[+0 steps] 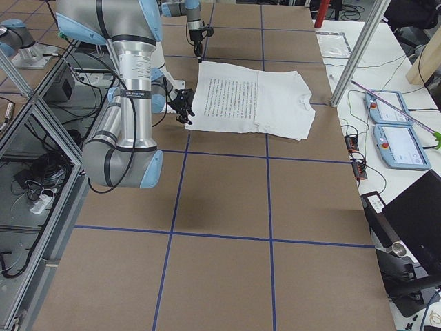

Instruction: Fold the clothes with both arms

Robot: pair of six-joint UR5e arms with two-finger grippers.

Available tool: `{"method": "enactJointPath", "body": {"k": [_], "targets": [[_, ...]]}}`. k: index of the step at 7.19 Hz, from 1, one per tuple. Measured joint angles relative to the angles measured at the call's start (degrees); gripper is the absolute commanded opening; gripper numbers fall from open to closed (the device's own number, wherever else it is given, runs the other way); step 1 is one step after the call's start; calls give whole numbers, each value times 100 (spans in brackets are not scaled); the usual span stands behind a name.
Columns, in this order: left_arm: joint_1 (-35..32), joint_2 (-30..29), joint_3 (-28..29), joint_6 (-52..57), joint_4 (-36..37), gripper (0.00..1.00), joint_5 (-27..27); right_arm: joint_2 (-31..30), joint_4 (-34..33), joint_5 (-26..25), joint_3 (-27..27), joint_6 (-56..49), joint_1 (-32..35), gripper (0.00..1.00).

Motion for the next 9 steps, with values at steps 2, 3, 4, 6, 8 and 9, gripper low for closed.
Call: {"method": "enactJointPath", "body": {"k": [2, 3, 4, 6, 8, 9], "targets": [[-1, 17, -10, -8, -6, 0, -1, -15, -39, -37, -89, -10, -60, 49], [-1, 28, -12, -9, -8, 0, -2, -26, -49, -55, -103, -11, -93, 47], [-1, 35, -15, -10, -9, 0, -2, -18, -53, -72, -118, -14, -111, 45], [-1, 29, -19, -10, -9, 0, -4, 13, -55, -85, -152, -18, -137, 45], [-1, 22, -18, -10, -9, 0, -9, 14, -65, -99, -164, -13, -169, 42], [-1, 18, -19, -10, -9, 0, -10, 19, -82, -108, -169, -13, -189, 42]]}}
